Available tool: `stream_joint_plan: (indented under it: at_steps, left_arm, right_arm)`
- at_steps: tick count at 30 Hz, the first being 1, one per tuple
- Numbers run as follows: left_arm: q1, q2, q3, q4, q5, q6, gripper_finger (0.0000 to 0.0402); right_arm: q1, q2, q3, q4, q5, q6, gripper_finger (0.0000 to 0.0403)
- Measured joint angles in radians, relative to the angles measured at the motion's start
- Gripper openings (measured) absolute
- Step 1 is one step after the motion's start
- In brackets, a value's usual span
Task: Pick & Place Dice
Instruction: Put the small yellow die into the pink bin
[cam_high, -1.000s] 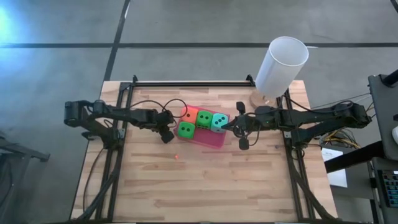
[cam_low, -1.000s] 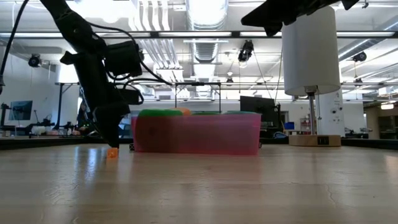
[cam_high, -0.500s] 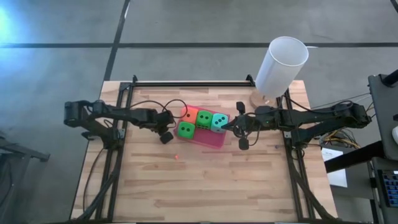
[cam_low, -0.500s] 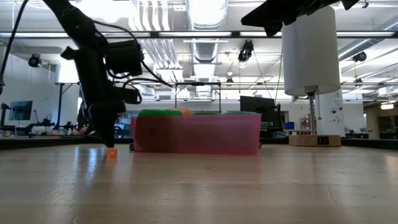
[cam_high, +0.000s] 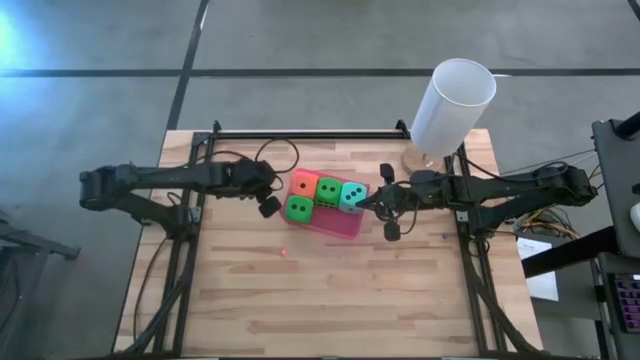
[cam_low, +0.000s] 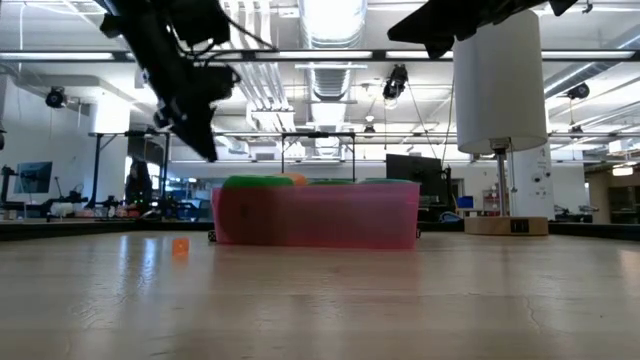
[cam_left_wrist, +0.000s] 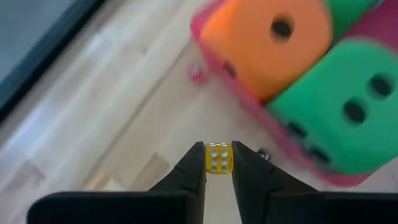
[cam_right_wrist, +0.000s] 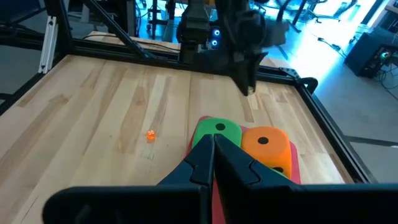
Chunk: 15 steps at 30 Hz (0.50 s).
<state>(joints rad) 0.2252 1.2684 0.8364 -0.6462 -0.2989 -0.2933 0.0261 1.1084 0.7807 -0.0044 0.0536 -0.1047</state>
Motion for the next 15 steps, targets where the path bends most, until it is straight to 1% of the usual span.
stream_joint_plan:
  at_steps: [2, 4, 8, 15]
  left_arm:
    - [-0.011, -0.008, 0.019, 0.020, -0.010, 0.011, 0.0056]
    - [-0.029, -0.008, 0.036, 0.075, -0.006, 0.036, 0.0056]
    - [-0.082, 0.001, 0.043, 0.192, 0.045, 0.136, 0.0056]
    - [-0.164, 0.010, 0.040, 0.338, 0.118, 0.211, 0.0056]
  right_arm:
    - [0.000, 0.000, 0.000, 0.000, 0.000, 0.000, 0.0008]
    - [0.000, 0.000, 0.000, 0.000, 0.000, 0.000, 0.0008]
    - [0.000, 0.000, 0.000, 0.000, 0.000, 0.000, 0.0008]
    - [0.000, 0.000, 0.000, 0.000, 0.000, 0.000, 0.0008]
